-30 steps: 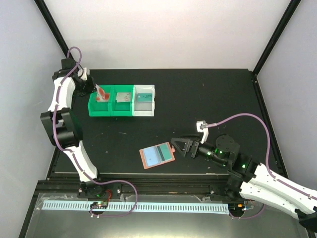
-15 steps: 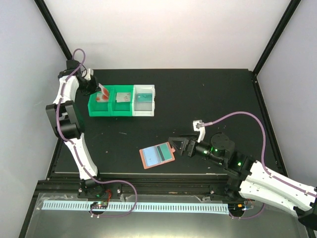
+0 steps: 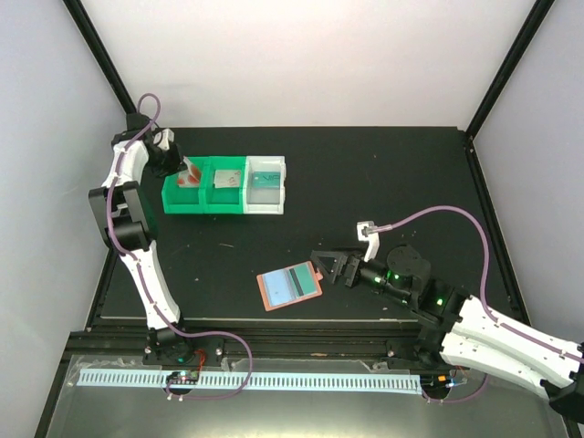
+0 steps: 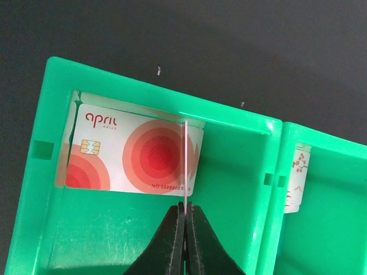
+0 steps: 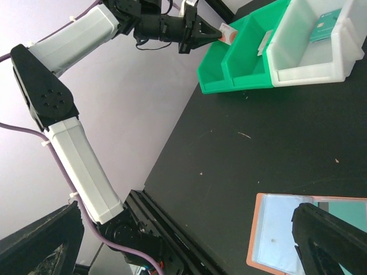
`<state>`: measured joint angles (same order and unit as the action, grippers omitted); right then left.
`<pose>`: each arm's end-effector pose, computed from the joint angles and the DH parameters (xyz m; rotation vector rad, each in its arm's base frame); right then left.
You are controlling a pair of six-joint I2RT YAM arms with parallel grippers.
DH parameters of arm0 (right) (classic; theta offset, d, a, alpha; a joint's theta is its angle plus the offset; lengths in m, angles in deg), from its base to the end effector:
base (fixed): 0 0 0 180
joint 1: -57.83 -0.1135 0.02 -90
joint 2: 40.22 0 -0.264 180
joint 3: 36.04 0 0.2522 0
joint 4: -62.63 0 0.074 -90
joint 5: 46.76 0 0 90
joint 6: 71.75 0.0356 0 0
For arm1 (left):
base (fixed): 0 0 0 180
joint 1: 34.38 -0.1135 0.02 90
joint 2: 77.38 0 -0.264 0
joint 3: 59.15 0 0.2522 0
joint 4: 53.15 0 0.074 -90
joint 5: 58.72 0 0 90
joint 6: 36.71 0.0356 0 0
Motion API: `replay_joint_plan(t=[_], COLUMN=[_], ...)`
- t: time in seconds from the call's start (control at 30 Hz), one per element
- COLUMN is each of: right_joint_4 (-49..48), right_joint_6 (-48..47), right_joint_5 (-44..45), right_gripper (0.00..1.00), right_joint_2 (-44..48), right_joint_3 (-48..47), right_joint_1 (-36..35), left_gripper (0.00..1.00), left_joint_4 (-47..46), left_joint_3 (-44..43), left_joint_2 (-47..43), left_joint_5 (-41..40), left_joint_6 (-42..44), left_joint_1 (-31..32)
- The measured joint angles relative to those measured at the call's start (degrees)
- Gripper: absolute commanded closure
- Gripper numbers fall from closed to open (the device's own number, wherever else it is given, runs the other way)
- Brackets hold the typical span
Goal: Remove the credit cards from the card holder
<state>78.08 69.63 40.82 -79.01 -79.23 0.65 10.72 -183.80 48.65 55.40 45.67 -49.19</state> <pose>0.0926 0.1464 0.2772 -0.1354 1.9872 1.3562 0.4600 0.1066 0.2242 -0.3919 2.6128 -0.5264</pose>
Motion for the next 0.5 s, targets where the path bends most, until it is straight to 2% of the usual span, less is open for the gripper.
replay_joint_plan(t=[0.2,0.5], right_joint_4=[0.0,0.0], right_joint_6=[0.2,0.2], right_joint_5=[0.4,0.5], right_gripper=[0.00,0.00], right_joint_2=[-1.5,-2.0], right_joint_3=[0.0,0.0], right_joint_1=[0.0,0.0], left_gripper=[0.83,0.78], left_joint_4=[-0.7,-1.0], left_joint_3=[-0.6,-0.8], left_joint_2=[1.2,2.2], left_joint_5=[-0.8,-1.9], left_joint_6=[-0.1,-0.6], left_joint_1=[0.0,0.0])
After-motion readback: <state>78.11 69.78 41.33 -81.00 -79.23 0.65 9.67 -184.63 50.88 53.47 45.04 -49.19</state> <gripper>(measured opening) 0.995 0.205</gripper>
